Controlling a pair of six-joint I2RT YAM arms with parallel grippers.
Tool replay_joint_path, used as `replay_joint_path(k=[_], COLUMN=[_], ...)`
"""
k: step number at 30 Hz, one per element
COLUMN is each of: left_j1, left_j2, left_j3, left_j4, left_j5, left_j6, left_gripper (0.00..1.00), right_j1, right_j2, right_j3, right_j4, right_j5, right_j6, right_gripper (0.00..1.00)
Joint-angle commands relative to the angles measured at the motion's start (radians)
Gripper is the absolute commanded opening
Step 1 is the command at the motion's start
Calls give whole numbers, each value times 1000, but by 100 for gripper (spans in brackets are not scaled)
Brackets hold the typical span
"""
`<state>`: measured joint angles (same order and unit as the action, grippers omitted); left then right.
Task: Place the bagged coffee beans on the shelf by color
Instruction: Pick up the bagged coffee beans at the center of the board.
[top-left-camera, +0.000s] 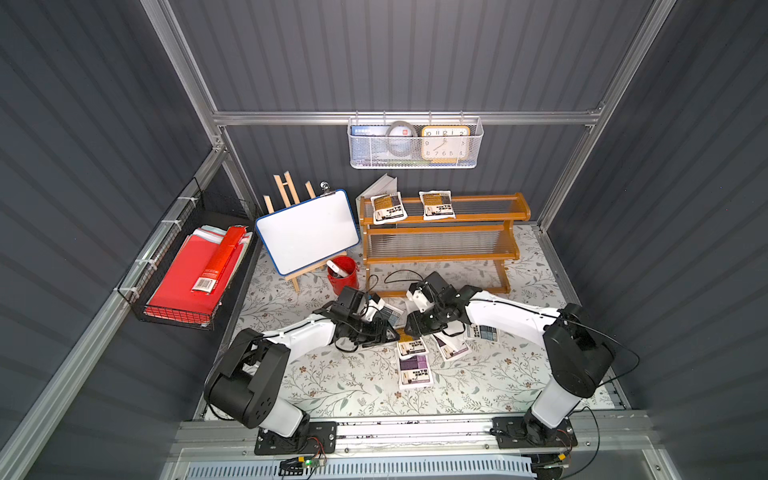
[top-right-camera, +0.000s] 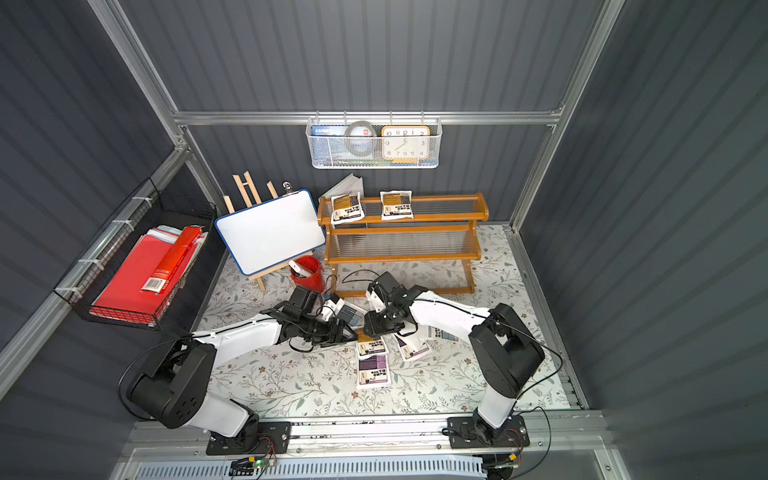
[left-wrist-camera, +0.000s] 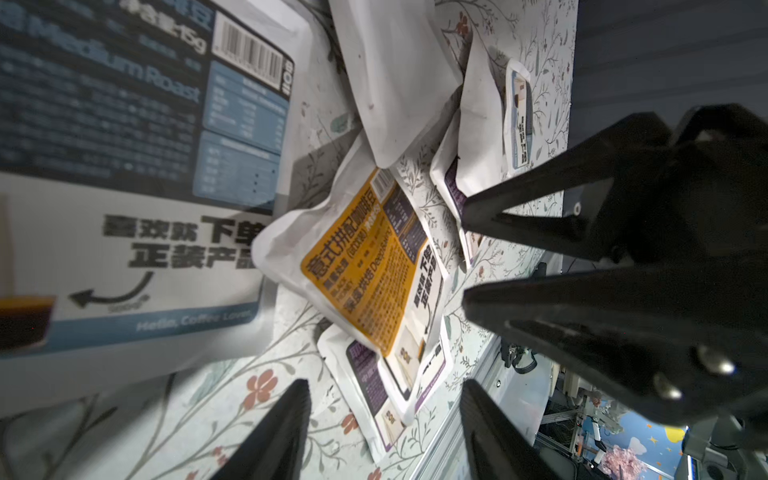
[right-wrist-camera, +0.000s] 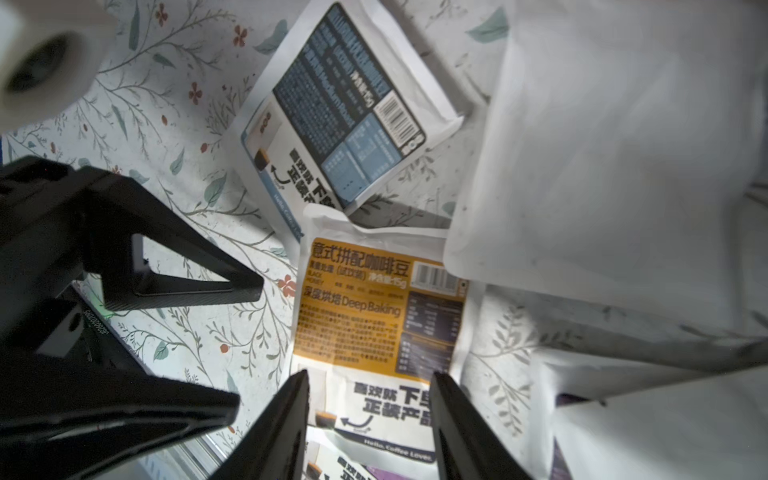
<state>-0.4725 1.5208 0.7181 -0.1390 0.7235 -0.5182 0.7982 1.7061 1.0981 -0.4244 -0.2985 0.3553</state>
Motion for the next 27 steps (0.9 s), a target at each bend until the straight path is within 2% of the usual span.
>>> replay_joint_path(k=[1, 10, 19, 27], left_j1=[-3, -3, -3, -5], left_j2=[14, 67, 213, 262], left_j3=[-23, -35, -9, -12], left_j4=[-1, 62, 121, 204], left_j5=[22, 39, 86, 115], left_j6=[-8, -21, 21, -1], left_gripper=[60, 58, 55, 49], right_j1=[14, 16, 16, 16], right_j2=[11, 42, 58, 56], right_j3=[-60, -151, -155, -153], right_j4=[45, 129, 156, 160], right_j5=[-30, -40, -47, -40], right_j6=[49, 77, 80, 75], right_gripper=[50, 46, 46, 46])
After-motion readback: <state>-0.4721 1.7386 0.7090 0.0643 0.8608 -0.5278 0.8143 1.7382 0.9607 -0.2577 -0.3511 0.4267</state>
